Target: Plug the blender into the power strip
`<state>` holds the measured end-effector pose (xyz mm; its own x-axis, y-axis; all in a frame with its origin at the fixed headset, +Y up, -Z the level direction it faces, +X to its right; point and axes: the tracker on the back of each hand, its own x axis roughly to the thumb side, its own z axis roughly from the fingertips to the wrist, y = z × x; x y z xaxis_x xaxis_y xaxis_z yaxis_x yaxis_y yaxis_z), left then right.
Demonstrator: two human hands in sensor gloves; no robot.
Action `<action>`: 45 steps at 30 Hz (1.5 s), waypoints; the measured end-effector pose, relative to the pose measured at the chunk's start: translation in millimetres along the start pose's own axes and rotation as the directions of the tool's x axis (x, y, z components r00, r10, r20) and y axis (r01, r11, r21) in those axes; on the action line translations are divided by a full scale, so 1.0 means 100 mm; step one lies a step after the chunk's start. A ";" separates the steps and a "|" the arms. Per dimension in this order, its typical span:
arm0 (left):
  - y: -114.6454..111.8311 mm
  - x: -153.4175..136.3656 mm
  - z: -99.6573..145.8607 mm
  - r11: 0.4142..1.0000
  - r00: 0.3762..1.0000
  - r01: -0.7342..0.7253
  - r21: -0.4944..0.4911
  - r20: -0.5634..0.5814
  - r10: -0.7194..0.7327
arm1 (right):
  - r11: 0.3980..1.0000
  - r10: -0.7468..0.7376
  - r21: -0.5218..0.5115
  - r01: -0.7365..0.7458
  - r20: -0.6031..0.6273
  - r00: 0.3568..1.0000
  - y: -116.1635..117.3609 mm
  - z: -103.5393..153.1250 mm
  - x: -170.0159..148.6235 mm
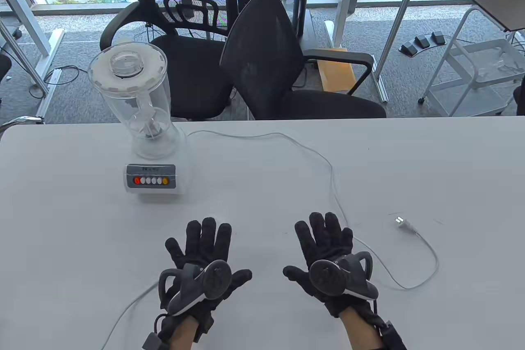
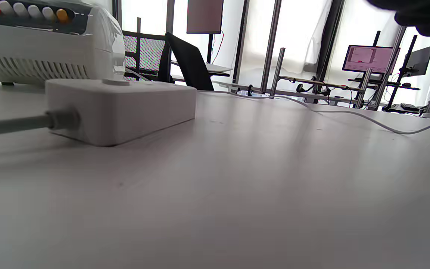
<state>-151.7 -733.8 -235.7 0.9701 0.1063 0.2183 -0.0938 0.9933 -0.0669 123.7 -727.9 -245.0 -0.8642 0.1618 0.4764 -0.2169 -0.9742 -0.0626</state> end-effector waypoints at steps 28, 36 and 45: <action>-0.11 -0.66 -0.13 0.999 0.955 -0.031 -0.035 -0.294 0.019 | 0.990 -0.075 -0.125 0.065 -0.075 0.994 -0.24 0.14 -0.19; -0.25 -0.60 -0.26 0.996 0.943 0.019 -0.090 -0.329 -0.048 | 0.988 -0.086 -0.135 0.077 -0.063 0.994 -0.25 0.15 -0.16; -0.27 -0.64 -0.30 0.993 0.936 -0.009 -0.117 -0.351 -0.033 | 0.987 -0.098 -0.135 0.088 -0.066 0.993 -0.25 0.17 -0.17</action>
<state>-204.3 -769.0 -276.9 0.9895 0.0512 -0.1353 -0.0757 0.9803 -0.1823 151.2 -708.7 -236.8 -0.8669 0.2662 0.4215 -0.3516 -0.9258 -0.1384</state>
